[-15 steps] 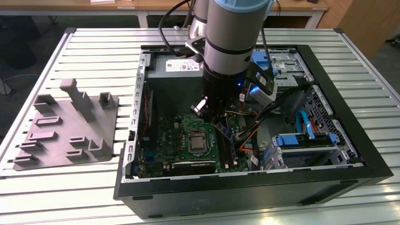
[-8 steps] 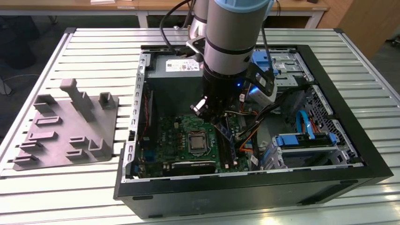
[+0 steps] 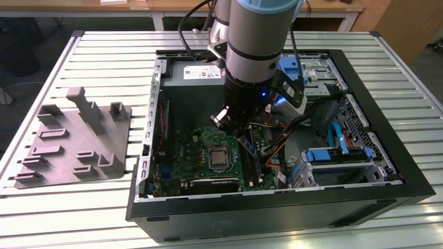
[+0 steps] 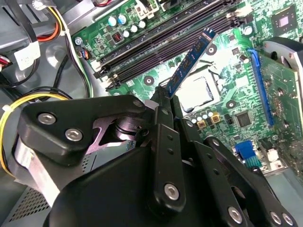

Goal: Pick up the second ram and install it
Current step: 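Insert the second ram into the second slot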

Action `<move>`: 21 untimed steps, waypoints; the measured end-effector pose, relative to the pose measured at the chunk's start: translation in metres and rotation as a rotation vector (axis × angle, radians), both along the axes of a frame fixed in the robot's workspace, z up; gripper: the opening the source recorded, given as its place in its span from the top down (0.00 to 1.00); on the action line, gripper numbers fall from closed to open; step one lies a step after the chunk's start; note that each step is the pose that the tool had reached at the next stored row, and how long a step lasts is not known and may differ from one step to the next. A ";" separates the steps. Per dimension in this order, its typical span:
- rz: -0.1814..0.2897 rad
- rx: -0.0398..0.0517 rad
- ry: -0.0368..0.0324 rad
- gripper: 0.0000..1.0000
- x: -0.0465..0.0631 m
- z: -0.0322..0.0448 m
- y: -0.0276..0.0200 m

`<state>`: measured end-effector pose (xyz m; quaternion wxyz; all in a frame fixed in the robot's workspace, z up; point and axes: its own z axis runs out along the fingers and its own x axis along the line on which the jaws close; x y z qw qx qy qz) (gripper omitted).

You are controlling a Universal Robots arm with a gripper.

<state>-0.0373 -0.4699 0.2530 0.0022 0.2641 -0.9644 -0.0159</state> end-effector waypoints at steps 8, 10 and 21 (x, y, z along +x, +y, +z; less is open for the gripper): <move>-0.035 -0.0012 0.0000 0.86 0.000 -0.0001 0.0000; -0.043 -0.0015 0.0000 0.86 0.000 -0.0002 0.0000; -0.089 -0.0033 0.0000 0.86 0.000 -0.0004 0.0000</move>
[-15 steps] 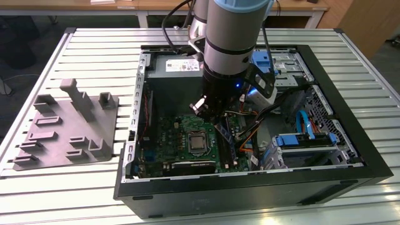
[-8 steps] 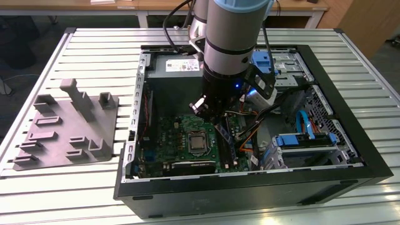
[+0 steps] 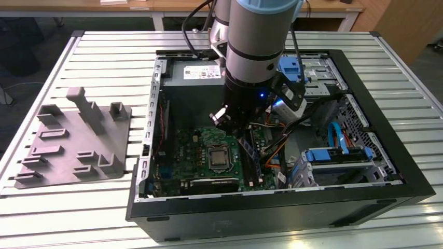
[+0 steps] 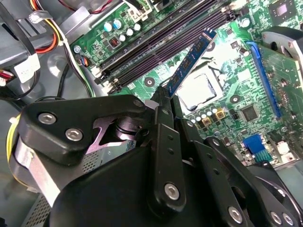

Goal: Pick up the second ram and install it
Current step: 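Insert the second ram into the second slot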

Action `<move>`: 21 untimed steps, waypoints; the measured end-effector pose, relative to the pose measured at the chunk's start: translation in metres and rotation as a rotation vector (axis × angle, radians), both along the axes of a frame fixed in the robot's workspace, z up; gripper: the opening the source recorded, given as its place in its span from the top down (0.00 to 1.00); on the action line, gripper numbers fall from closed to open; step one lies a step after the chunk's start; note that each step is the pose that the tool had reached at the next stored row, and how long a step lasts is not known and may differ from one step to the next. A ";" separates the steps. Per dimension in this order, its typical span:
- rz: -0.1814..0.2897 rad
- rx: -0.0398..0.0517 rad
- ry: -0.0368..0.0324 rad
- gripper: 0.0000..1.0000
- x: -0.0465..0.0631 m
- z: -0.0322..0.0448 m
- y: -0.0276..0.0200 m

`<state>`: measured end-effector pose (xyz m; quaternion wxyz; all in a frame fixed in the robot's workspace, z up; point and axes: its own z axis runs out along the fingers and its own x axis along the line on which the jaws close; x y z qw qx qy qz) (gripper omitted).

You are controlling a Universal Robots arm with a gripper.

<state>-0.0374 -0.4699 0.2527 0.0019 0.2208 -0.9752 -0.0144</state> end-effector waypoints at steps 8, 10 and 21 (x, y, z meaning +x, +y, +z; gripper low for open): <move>-0.033 -0.0009 0.0000 0.86 0.000 -0.0001 0.0000; -0.042 -0.0012 0.0000 0.86 0.000 -0.0002 0.0000; -0.087 -0.0024 0.0000 0.86 0.000 -0.0004 0.0000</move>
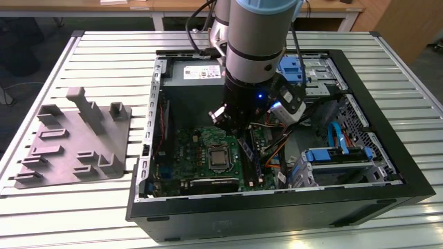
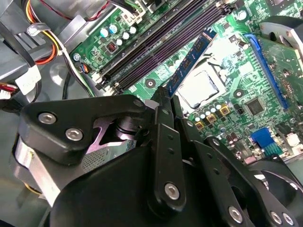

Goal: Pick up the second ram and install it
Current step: 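Insert the second ram into the second slot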

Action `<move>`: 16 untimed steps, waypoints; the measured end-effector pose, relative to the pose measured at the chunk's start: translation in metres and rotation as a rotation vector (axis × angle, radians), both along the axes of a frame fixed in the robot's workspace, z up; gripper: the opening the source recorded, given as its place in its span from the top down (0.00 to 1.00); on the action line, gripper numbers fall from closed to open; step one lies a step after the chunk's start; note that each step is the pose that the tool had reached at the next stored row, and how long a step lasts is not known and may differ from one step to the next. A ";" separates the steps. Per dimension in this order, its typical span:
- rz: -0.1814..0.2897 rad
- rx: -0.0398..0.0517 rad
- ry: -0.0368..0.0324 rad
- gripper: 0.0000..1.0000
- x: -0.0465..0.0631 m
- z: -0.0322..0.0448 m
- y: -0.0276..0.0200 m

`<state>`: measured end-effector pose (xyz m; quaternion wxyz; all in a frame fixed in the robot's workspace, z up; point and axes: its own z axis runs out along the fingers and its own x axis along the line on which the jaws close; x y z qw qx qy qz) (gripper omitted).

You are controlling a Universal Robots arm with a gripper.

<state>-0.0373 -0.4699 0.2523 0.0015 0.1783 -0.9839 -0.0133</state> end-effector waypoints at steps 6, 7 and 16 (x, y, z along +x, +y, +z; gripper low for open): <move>-0.025 -0.0006 0.0000 0.86 0.000 -0.0001 0.0000; -0.029 -0.0007 0.0000 0.86 0.000 -0.0001 0.0000; -0.066 -0.0016 0.0000 0.86 0.000 -0.0003 0.0000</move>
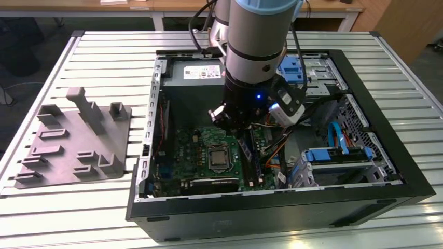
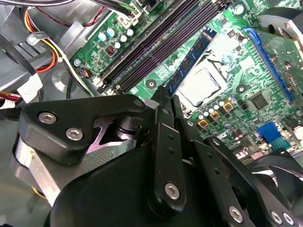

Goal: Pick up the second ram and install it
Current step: 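Insert the second ram into the second slot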

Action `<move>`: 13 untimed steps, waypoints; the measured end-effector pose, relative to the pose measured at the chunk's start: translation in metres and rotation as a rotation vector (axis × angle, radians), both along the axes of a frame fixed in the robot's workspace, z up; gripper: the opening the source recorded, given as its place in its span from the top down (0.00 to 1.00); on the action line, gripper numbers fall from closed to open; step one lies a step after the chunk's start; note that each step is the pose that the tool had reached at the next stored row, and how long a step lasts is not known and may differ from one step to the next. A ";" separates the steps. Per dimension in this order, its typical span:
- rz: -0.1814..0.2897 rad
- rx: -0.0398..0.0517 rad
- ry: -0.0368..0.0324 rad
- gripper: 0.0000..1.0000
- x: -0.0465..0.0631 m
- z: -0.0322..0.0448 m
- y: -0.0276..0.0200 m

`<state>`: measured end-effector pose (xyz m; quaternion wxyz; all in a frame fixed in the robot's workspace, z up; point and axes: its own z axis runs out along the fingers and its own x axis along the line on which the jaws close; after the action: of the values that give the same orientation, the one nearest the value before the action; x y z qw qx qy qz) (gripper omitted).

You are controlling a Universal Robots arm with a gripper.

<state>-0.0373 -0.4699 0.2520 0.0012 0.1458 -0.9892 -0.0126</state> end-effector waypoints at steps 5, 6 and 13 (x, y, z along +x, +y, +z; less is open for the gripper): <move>-0.019 -0.0005 0.0000 0.86 0.000 -0.0001 0.0000; -0.023 -0.0006 0.0000 0.86 0.000 -0.0001 0.0000; -0.050 -0.0012 0.0000 0.86 0.000 -0.0002 0.0000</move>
<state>-0.0373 -0.4699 0.2518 0.0010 0.1209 -0.9926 -0.0120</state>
